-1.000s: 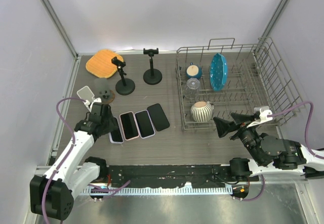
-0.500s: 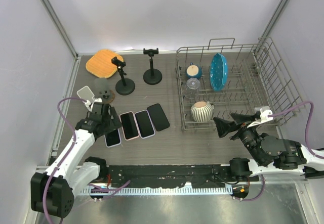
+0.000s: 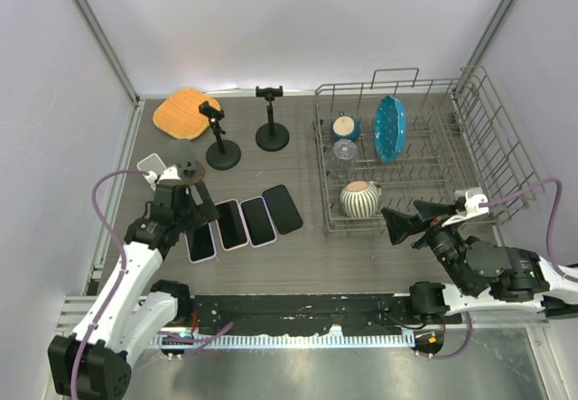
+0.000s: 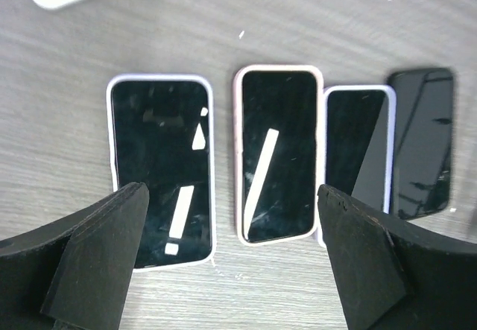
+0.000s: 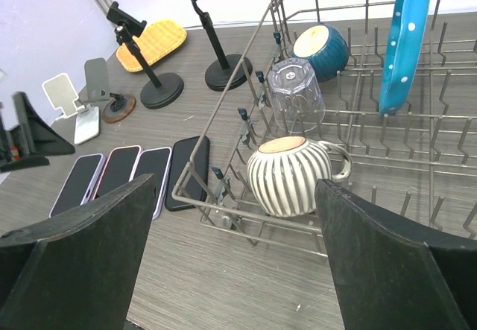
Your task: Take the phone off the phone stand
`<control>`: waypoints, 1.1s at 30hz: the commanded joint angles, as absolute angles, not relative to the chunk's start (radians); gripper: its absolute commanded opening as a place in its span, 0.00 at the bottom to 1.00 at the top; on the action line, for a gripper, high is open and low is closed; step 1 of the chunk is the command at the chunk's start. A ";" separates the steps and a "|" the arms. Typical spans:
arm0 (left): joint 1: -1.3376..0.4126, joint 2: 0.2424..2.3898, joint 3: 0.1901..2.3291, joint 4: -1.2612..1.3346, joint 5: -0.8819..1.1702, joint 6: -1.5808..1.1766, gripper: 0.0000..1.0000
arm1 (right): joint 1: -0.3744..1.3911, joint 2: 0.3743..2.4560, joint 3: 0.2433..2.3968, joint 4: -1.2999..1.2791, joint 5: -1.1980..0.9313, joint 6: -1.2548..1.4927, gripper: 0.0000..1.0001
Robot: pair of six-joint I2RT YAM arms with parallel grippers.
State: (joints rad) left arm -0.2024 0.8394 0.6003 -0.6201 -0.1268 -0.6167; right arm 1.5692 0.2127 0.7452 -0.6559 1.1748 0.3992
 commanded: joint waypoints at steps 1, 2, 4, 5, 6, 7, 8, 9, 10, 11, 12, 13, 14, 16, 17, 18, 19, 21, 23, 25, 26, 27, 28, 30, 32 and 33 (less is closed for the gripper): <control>-0.198 0.706 0.690 -0.597 -0.127 -0.525 1.00 | 1.577 0.331 0.808 -0.591 1.204 0.391 0.94; -0.199 0.683 0.705 -0.598 -0.130 -0.493 1.00 | 1.577 0.363 0.816 -0.574 1.204 0.365 0.95; -0.198 0.640 0.718 -0.597 -0.132 -0.465 1.00 | 1.575 0.467 0.842 -0.505 1.194 0.330 0.96; -0.199 0.596 0.733 -0.601 -0.132 -0.451 1.00 | 1.575 0.506 0.851 -0.476 1.177 0.283 0.98; -0.199 0.578 0.744 -0.607 -0.132 -0.430 1.00 | 1.575 0.543 0.874 -0.447 1.167 0.261 0.98; -0.205 0.565 0.758 -0.617 -0.133 -0.419 1.00 | 1.574 0.592 0.888 -0.395 1.157 0.236 1.00; -0.212 0.549 0.788 -0.644 -0.138 -0.413 1.00 | 1.571 0.676 0.903 -0.371 1.141 0.213 1.00; -0.218 0.539 0.804 -0.655 -0.138 -0.407 1.00 | 1.565 0.730 0.940 -0.348 1.105 0.171 1.00; -0.228 0.528 0.814 -0.663 -0.137 -0.407 1.00 | 1.554 0.774 0.960 -0.312 1.070 0.154 1.00; -0.235 0.517 0.842 -0.679 -0.135 -0.405 1.00 | 1.514 0.876 0.983 -0.298 1.030 0.140 1.00; -0.239 0.493 0.856 -0.687 -0.135 -0.403 1.00 | 1.488 0.925 1.032 -0.292 0.915 0.134 1.00; -0.250 0.480 0.871 -0.698 -0.137 -0.400 1.00 | 1.452 0.969 1.057 -0.281 0.860 0.138 1.00; -0.255 0.466 0.900 -0.715 -0.147 -0.399 1.00 | 1.416 1.023 1.080 -0.272 0.803 0.144 1.00; -0.270 0.422 0.928 -0.732 -0.175 -0.378 1.00 | 1.316 1.148 1.133 -0.240 0.613 0.172 1.00; -0.276 0.410 0.957 -0.750 -0.192 -0.368 1.00 | 1.295 1.184 1.152 -0.229 0.571 0.175 1.00; -0.287 0.381 0.974 -0.764 -0.236 -0.364 1.00 | 1.254 1.259 1.193 -0.221 0.554 0.175 1.00; -0.291 0.365 0.994 -0.775 -0.253 -0.354 1.00 | 1.232 1.290 1.215 -0.222 0.526 0.182 1.00; -0.307 0.335 1.046 -0.798 -0.306 -0.353 1.00 | 1.113 1.357 1.275 -0.232 0.451 0.224 1.00; -0.316 0.276 1.063 -0.781 -0.328 -0.353 1.00 | 1.019 1.377 1.290 -0.204 0.274 0.317 0.99; -0.330 0.208 1.060 -0.755 -0.362 -0.353 1.00 | 0.912 1.379 1.289 -0.158 0.218 0.383 0.99; -0.334 0.184 1.052 -0.724 -0.374 -0.359 1.00 | 0.882 1.371 1.286 -0.155 0.218 0.396 1.00; -0.337 0.161 1.048 -0.709 -0.388 -0.360 1.00 | 0.843 1.362 1.279 -0.152 0.216 0.408 1.00; -0.337 0.108 1.043 -0.683 -0.406 -0.359 1.00 | 0.759 1.327 1.250 -0.150 0.195 0.452 1.00; -0.337 0.059 1.040 -0.657 -0.439 -0.357 1.00 | 0.652 1.264 1.201 -0.132 0.167 0.503 1.00; -0.337 0.012 1.039 -0.626 -0.460 -0.344 1.00 | 0.504 1.142 1.114 -0.127 0.153 0.554 1.00; -0.337 -0.021 1.040 -0.621 -0.474 -0.341 1.00 | 0.462 1.096 1.086 -0.130 0.159 0.558 1.00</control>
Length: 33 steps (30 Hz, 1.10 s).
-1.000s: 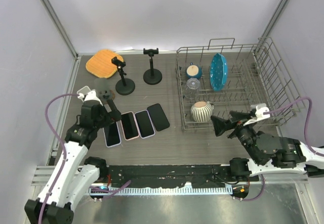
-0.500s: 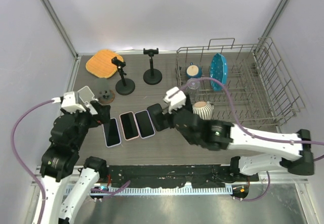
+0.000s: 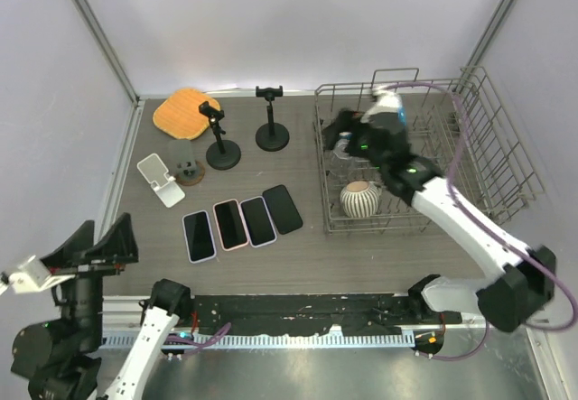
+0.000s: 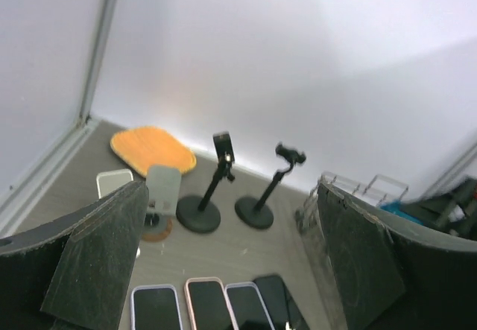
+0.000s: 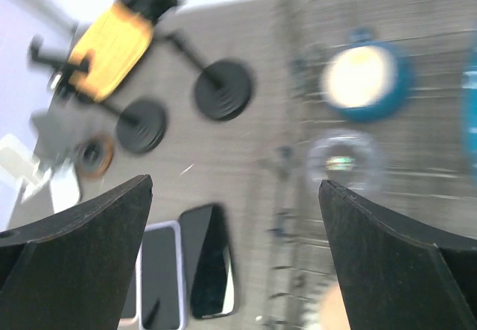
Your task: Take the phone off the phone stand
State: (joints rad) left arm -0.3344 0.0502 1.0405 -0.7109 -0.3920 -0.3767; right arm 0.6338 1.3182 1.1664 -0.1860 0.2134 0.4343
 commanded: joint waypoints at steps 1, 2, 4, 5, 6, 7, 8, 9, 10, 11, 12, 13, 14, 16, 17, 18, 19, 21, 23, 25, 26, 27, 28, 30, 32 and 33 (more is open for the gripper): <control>-0.337 -0.037 1.046 -0.620 -0.504 -0.338 1.00 | 0.383 0.994 1.042 -0.139 0.172 0.560 1.00; -0.337 -0.040 1.051 -0.623 -0.512 -0.328 1.00 | 0.356 0.945 1.026 -0.173 0.225 0.548 1.00; -0.337 -0.043 1.063 -0.632 -0.537 -0.319 1.00 | 0.324 0.793 1.000 -0.215 0.311 0.510 1.00; -0.337 -0.038 1.068 -0.635 -0.549 -0.318 1.00 | 0.321 0.749 0.994 -0.248 0.422 0.462 1.00; -0.337 -0.040 1.071 -0.634 -0.557 -0.310 1.00 | 0.319 0.694 0.991 -0.265 0.464 0.434 1.00; -0.337 -0.040 1.074 -0.629 -0.564 -0.305 1.00 | 0.319 0.648 0.983 -0.279 0.513 0.411 1.00; -0.337 -0.044 1.072 -0.621 -0.590 -0.299 1.00 | 0.319 0.553 0.979 -0.291 0.552 0.388 1.00; -0.339 -0.044 1.078 -0.614 -0.601 -0.292 1.00 | 0.319 0.508 0.973 -0.293 0.621 0.344 1.00; -0.337 -0.041 1.078 -0.606 -0.612 -0.282 1.00 | 0.319 0.468 0.960 -0.293 0.647 0.325 1.00; -0.339 -0.044 1.077 -0.598 -0.624 -0.272 1.00 | 0.319 0.383 0.953 -0.293 0.670 0.307 1.00; -0.337 -0.043 1.074 -0.585 -0.636 -0.264 1.00 | 0.319 0.347 0.947 -0.291 0.708 0.276 1.00; -0.339 -0.043 1.071 -0.577 -0.647 -0.264 1.00 | 0.319 0.306 0.930 -0.287 0.722 0.259 1.00; -0.339 -0.043 1.068 -0.569 -0.669 -0.264 1.00 | 0.319 0.272 0.917 -0.270 0.735 0.241 1.00; -0.337 -0.043 1.057 -0.554 -0.680 -0.265 1.00 | 0.319 0.171 0.872 -0.241 0.742 0.177 1.00; -0.339 -0.043 1.052 -0.551 -0.684 -0.267 1.00 | 0.319 0.140 0.853 -0.201 0.741 0.157 1.00; -0.337 -0.044 1.043 -0.546 -0.686 -0.270 1.00 | 0.321 0.079 0.833 -0.183 0.739 0.138 1.00; -0.339 -0.044 1.039 -0.539 -0.686 -0.279 1.00 | 0.319 0.055 0.801 -0.164 0.739 0.111 1.00; -0.339 -0.044 1.023 -0.522 -0.687 -0.284 1.00 | 0.321 0.005 0.779 -0.137 0.741 0.089 1.00; -0.339 -0.043 1.014 -0.506 -0.686 -0.288 1.00 | 0.321 0.003 0.772 -0.138 0.752 0.069 1.00; -0.337 -0.043 0.999 -0.482 -0.678 -0.285 1.00 | 0.322 0.006 0.775 -0.146 0.744 0.045 0.99; -0.337 -0.044 0.990 -0.466 -0.675 -0.287 1.00 | 0.322 0.006 0.772 -0.149 0.742 0.038 1.00; -0.336 -0.043 0.983 -0.457 -0.670 -0.288 1.00 | 0.321 0.008 0.764 -0.147 0.742 0.031 1.00; -0.336 -0.043 0.979 -0.448 -0.666 -0.287 1.00 | 0.321 0.006 0.759 -0.149 0.745 0.023 1.00; -0.336 -0.043 0.960 -0.425 -0.664 -0.288 1.00 | 0.321 0.003 0.744 -0.150 0.752 0.017 1.00; -0.336 -0.043 0.945 -0.405 -0.666 -0.288 1.00 | 0.321 0.002 0.736 -0.155 0.758 0.009 1.00; -0.336 -0.041 0.940 -0.396 -0.664 -0.288 1.00 | 0.322 0.003 0.729 -0.155 0.758 0.006 1.00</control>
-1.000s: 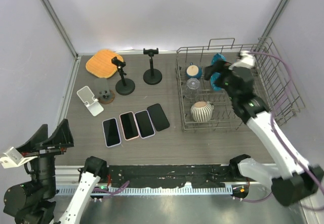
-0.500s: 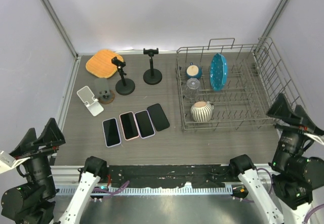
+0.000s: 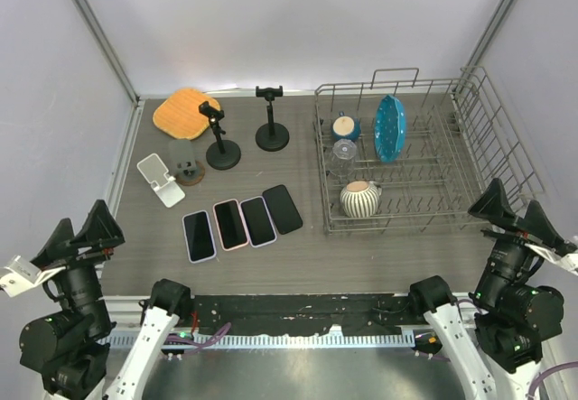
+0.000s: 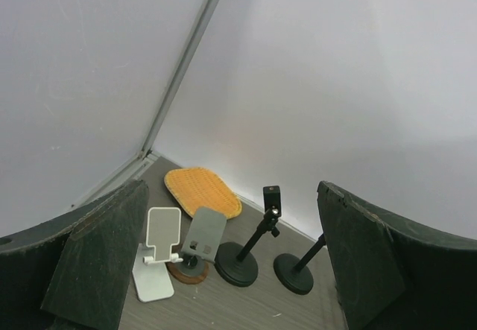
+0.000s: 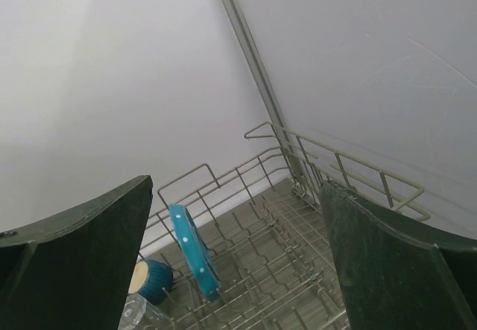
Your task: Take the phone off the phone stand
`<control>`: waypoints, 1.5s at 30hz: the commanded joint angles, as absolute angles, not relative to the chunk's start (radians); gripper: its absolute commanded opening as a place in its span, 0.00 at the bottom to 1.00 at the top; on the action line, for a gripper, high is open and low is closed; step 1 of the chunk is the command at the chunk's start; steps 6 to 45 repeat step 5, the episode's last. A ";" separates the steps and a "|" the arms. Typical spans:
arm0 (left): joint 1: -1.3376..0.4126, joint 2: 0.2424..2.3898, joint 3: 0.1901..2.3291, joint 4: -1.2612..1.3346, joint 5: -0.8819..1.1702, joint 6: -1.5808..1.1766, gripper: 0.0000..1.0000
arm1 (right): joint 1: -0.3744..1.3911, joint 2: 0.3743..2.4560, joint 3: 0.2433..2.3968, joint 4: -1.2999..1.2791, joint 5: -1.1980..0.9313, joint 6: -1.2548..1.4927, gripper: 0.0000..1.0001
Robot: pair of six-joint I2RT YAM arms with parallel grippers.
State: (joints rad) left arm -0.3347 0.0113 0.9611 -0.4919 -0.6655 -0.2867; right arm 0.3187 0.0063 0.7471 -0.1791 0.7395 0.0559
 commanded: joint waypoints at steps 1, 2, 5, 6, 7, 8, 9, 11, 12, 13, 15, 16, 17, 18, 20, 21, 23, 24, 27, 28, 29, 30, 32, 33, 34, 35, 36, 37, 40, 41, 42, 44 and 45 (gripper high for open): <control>-0.337 -0.043 0.936 -0.387 -0.658 -0.288 1.00 | 0.321 0.003 0.724 -0.159 0.759 0.006 0.99; -0.336 -0.041 0.927 -0.373 -0.654 -0.287 1.00 | 0.321 0.003 0.721 -0.160 0.758 0.006 1.00; -0.336 -0.044 0.905 -0.345 -0.649 -0.285 1.00 | 0.321 0.002 0.710 -0.163 0.759 0.006 1.00; -0.336 -0.044 0.905 -0.345 -0.649 -0.285 1.00 | 0.321 0.002 0.710 -0.163 0.759 0.006 1.00; -0.336 -0.044 0.905 -0.345 -0.649 -0.285 1.00 | 0.321 0.002 0.710 -0.163 0.759 0.006 1.00; -0.336 -0.044 0.905 -0.345 -0.649 -0.285 1.00 | 0.321 0.002 0.710 -0.163 0.759 0.006 1.00; -0.336 -0.044 0.905 -0.345 -0.649 -0.285 1.00 | 0.321 0.002 0.710 -0.163 0.759 0.006 1.00; -0.336 -0.044 0.905 -0.345 -0.649 -0.285 1.00 | 0.321 0.002 0.710 -0.163 0.759 0.006 1.00; -0.336 -0.044 0.905 -0.345 -0.649 -0.285 1.00 | 0.321 0.002 0.710 -0.163 0.759 0.006 1.00; -0.336 -0.044 0.905 -0.345 -0.649 -0.285 1.00 | 0.321 0.002 0.710 -0.163 0.759 0.006 1.00; -0.336 -0.044 0.905 -0.345 -0.649 -0.285 1.00 | 0.321 0.002 0.710 -0.163 0.759 0.006 1.00; -0.336 -0.044 0.905 -0.345 -0.649 -0.285 1.00 | 0.321 0.002 0.710 -0.163 0.759 0.006 1.00; -0.336 -0.044 0.905 -0.345 -0.649 -0.285 1.00 | 0.321 0.002 0.710 -0.163 0.759 0.006 1.00; -0.336 -0.044 0.905 -0.345 -0.649 -0.285 1.00 | 0.321 0.002 0.710 -0.163 0.759 0.006 1.00; -0.336 -0.044 0.905 -0.345 -0.649 -0.285 1.00 | 0.321 0.002 0.710 -0.163 0.759 0.006 1.00; -0.336 -0.044 0.905 -0.345 -0.649 -0.285 1.00 | 0.321 0.002 0.710 -0.163 0.759 0.006 1.00; -0.336 -0.044 0.905 -0.345 -0.649 -0.285 1.00 | 0.321 0.002 0.710 -0.163 0.759 0.006 1.00; -0.336 -0.044 0.905 -0.345 -0.649 -0.285 1.00 | 0.321 0.002 0.710 -0.163 0.759 0.006 1.00; -0.336 -0.044 0.905 -0.345 -0.649 -0.285 1.00 | 0.321 0.002 0.710 -0.163 0.759 0.006 1.00; -0.336 -0.044 0.905 -0.345 -0.649 -0.285 1.00 | 0.321 0.002 0.710 -0.163 0.759 0.006 1.00; -0.336 -0.044 0.905 -0.345 -0.649 -0.285 1.00 | 0.321 0.002 0.710 -0.163 0.759 0.006 1.00; -0.336 -0.044 0.905 -0.345 -0.649 -0.285 1.00 | 0.321 0.002 0.710 -0.163 0.759 0.006 1.00; -0.336 -0.044 0.905 -0.345 -0.649 -0.285 1.00 | 0.321 0.002 0.710 -0.163 0.759 0.006 1.00; -0.336 -0.044 0.905 -0.345 -0.649 -0.285 1.00 | 0.321 0.002 0.710 -0.163 0.759 0.006 1.00; -0.336 -0.044 0.905 -0.345 -0.649 -0.285 1.00 | 0.321 0.002 0.710 -0.163 0.759 0.006 1.00; -0.336 -0.044 0.905 -0.345 -0.649 -0.285 1.00 | 0.321 0.002 0.710 -0.163 0.759 0.006 1.00; -0.336 -0.044 0.905 -0.345 -0.649 -0.285 1.00 | 0.321 0.002 0.710 -0.163 0.759 0.006 1.00; -0.336 -0.044 0.905 -0.345 -0.649 -0.285 1.00 | 0.321 0.002 0.710 -0.163 0.759 0.006 1.00; -0.336 -0.044 0.905 -0.345 -0.649 -0.285 1.00 | 0.321 0.002 0.710 -0.163 0.759 0.006 1.00; -0.336 -0.044 0.905 -0.345 -0.649 -0.285 1.00 | 0.321 0.002 0.710 -0.163 0.759 0.006 1.00; -0.336 -0.044 0.905 -0.345 -0.649 -0.285 1.00 | 0.321 0.002 0.710 -0.163 0.759 0.006 1.00; -0.336 -0.044 0.905 -0.345 -0.649 -0.285 1.00 | 0.321 0.002 0.710 -0.163 0.759 0.006 1.00; -0.336 -0.044 0.905 -0.345 -0.649 -0.285 1.00 | 0.321 0.002 0.710 -0.163 0.759 0.006 1.00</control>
